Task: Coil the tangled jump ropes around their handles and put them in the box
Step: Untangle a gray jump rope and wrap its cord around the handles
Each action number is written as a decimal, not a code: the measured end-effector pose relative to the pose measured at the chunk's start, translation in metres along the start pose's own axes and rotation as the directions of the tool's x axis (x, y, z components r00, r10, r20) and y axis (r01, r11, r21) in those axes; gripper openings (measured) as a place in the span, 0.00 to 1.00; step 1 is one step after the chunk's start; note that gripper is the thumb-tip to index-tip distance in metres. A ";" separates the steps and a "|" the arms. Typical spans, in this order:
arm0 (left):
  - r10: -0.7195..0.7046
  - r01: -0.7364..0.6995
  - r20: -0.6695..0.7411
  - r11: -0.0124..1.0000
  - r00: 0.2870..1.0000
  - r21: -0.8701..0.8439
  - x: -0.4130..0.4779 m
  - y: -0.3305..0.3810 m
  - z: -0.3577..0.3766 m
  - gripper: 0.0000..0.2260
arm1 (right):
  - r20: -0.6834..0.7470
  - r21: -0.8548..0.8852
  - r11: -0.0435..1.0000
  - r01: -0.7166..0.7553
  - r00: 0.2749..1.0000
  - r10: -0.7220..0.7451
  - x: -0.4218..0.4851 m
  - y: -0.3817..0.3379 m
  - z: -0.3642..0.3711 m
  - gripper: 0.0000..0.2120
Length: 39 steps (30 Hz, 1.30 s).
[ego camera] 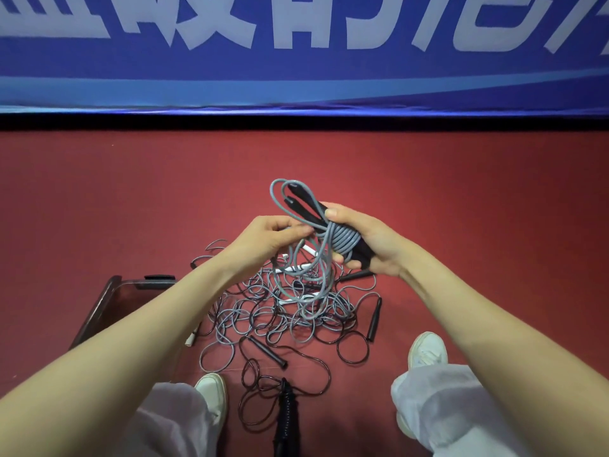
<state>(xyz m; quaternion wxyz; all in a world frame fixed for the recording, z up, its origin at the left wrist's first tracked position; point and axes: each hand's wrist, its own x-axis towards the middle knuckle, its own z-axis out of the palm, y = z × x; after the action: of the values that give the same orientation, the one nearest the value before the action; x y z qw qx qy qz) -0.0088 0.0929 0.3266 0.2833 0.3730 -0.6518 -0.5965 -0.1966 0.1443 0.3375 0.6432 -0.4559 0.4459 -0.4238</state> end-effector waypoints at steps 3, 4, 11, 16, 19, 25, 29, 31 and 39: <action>-0.010 0.003 -0.071 0.995 0.997 -0.101 0.001 0.001 0.001 0.20 | 0.003 0.059 0.998 -0.024 1.000 0.024 0.000 -0.002 -0.001 0.18; -0.015 0.004 -0.089 0.992 0.996 -0.123 0.002 0.001 0.000 0.18 | 0.003 0.077 0.997 -0.032 0.999 0.032 0.000 -0.002 -0.002 0.20; 0.006 -0.008 0.019 0.990 1.000 0.140 -0.004 0.011 -0.028 0.05 | -0.055 0.171 0.985 0.019 0.998 -0.009 -0.006 -0.009 -0.018 0.15; -0.253 0.152 -0.501 0.960 0.828 -0.234 0.015 -0.014 -0.052 0.13 | -0.314 0.245 0.963 0.111 0.949 -0.029 -0.007 -0.010 -0.041 0.11; -0.522 0.243 -0.443 0.802 0.729 -0.545 0.017 -0.030 -0.059 0.11 | -0.442 0.283 0.950 0.128 0.897 0.011 -0.004 -0.007 -0.046 0.09; -0.476 0.516 -0.311 0.855 0.823 0.055 0.016 -0.045 -0.040 0.13 | -0.491 0.113 0.993 0.040 0.871 0.021 -0.002 -0.003 -0.042 0.09; -0.235 0.378 -0.315 0.748 0.920 0.545 0.011 -0.034 -0.017 0.17 | -0.419 -0.093 0.995 -0.020 0.908 -0.021 0.002 -0.007 -0.022 0.09; -0.058 0.131 -0.176 0.892 0.983 0.433 0.006 -0.014 -0.002 0.15 | -0.366 -0.229 0.973 -0.020 0.928 -0.067 0.004 -0.008 -0.012 0.07; -0.079 0.085 0.107 0.995 0.991 -0.059 0.001 0.000 0.025 0.14 | -0.349 -0.518 0.827 0.218 0.829 -0.437 0.003 -0.024 0.002 0.10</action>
<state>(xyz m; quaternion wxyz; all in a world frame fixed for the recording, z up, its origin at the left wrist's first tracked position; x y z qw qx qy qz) -0.0298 0.1061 0.3229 0.2358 0.3587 -0.6305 -0.6467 -0.1975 0.1363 0.3606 0.3105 -0.5536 0.5823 -0.5080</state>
